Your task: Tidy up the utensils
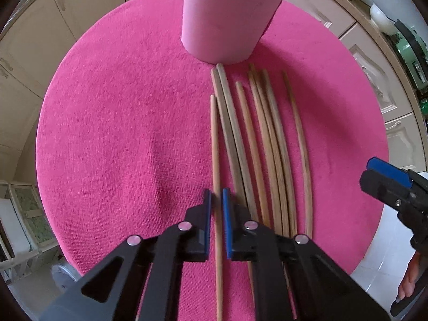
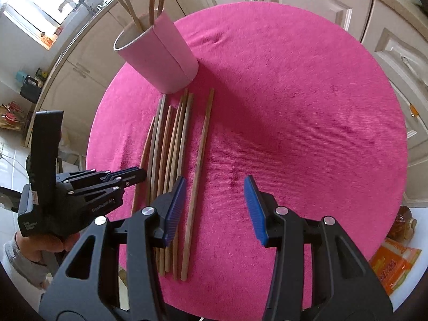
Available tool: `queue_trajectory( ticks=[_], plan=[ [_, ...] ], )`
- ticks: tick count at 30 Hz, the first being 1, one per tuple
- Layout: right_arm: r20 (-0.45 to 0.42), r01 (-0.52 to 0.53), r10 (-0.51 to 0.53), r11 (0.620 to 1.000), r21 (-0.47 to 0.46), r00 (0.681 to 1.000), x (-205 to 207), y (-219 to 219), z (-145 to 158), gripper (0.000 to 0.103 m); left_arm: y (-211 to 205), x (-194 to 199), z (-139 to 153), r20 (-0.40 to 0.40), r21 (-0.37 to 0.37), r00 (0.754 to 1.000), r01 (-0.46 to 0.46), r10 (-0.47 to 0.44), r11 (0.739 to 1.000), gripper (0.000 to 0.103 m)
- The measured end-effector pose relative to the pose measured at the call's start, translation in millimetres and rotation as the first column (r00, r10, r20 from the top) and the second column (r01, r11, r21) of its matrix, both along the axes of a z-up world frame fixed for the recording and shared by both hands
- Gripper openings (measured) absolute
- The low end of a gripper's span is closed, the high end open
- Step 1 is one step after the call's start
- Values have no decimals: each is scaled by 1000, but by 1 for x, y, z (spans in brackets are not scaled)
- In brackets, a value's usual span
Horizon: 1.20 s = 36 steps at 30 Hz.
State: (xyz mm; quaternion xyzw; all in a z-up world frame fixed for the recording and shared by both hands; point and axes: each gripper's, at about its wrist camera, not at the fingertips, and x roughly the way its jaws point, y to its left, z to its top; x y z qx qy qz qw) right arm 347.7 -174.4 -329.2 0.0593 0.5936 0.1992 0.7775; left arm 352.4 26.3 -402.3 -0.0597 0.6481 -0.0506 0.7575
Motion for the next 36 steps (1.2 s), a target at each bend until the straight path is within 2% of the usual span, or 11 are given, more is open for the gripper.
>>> queue_trajectory(
  ticks=[7,9,16,23,27,31,36],
  plan=[
    [-36,-19,19,1000,-15,999,11,13,-10,44,0,9,-1,-18,-15,1000,-6,6,1000,5],
    [-50,-27,26,999,-25,998,15,19,-13,35,1,9,-1,-14,-26,1000,-25,25,999,5],
    [-118,-52,47,998,-41,992,31,42,-29,32,25,1,7,3,-31,997,-79,79,996,5],
    [-169,-69,52,993,-101,984,43,61,-44,18,41,-2,21,39,-52,993,-113,116,992,5],
    [-167,-72,48,987,-142,985,44,66,-44,10,46,-3,27,54,-70,991,-122,126,990,5],
    [-162,-89,62,982,-164,985,44,71,-43,9,48,-5,34,69,-86,988,-131,138,988,5],
    [-156,-56,34,989,-136,987,42,55,-37,7,50,-7,49,105,-97,985,-125,135,987,5]
  ],
)
